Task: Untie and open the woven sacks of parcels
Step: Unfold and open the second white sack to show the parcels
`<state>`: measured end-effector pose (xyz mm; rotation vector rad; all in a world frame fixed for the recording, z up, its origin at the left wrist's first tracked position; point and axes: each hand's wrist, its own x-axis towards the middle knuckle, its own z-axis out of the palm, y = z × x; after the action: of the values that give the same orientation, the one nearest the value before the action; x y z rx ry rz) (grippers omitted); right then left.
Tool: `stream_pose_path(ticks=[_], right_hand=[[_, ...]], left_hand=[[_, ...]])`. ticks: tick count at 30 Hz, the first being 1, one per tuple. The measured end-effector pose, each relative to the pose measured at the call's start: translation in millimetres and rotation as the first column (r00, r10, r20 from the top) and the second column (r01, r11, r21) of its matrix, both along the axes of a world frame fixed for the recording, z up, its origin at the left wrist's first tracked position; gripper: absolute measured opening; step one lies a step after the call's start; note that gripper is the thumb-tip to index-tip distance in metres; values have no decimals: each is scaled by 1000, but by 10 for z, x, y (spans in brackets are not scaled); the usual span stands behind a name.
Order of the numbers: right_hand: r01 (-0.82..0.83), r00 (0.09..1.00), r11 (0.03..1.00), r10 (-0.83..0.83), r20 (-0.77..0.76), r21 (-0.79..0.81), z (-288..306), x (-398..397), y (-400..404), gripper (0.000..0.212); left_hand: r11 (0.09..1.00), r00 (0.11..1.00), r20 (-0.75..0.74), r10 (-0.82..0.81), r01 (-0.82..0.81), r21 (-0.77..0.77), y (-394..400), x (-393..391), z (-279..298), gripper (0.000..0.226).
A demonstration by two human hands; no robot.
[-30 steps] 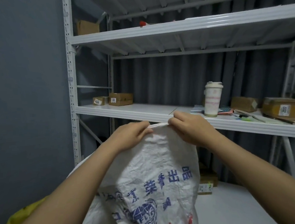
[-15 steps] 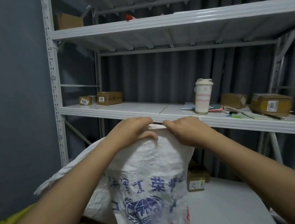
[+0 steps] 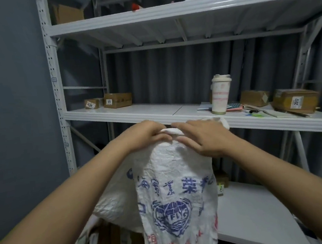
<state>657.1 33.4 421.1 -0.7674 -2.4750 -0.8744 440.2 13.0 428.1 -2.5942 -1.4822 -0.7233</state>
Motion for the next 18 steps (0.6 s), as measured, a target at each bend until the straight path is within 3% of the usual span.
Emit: stream_pose_path(ticks=[2, 3, 5, 6, 8, 10, 11, 15, 16, 18], right_hand=[[-61, 997, 997, 59, -44, -45, 1, -21, 33, 32], [-27, 999, 1000, 27, 45, 10, 38, -14, 20, 27], [-32, 996, 987, 18, 89, 160, 22, 39, 70, 27], [-79, 994, 972, 59, 97, 223, -5, 52, 100, 28], [-88, 991, 995, 83, 103, 39, -23, 21, 24, 33], [-79, 997, 988, 78, -7, -136, -16, -20, -30, 35], [-85, 996, 989, 84, -16, -117, -9, -3, -8, 30], [-86, 995, 968, 72, 70, 237, -85, 142, 101, 36], [-73, 997, 980, 65, 52, 186, -111, 133, 62, 35], [-70, 996, 995, 66, -61, -71, -92, 63, -52, 36]], left_hand=[[968, 986, -154, 58, -18, 250, 12, 65, -52, 34], [971, 987, -147, 62, -26, 237, 14, 63, -45, 37], [996, 999, 28, 27, -24, -88, 1, 2, 3, 35], [965, 992, 119, 29, 3, -261, 1, -24, 10, 32], [921, 976, 218, 9, 77, -381, 8, -19, -24, 24], [951, 968, 246, -56, 127, -283, 24, 45, -57, 26], [958, 966, 247, -70, 134, -253, 25, 58, -61, 29], [939, 984, 173, -37, 94, -332, -3, -44, -14, 27], [966, 990, 137, -41, 74, -249, 5, -44, -45, 27], [993, 997, -3, -76, 76, 92, 32, 4, -129, 27]])
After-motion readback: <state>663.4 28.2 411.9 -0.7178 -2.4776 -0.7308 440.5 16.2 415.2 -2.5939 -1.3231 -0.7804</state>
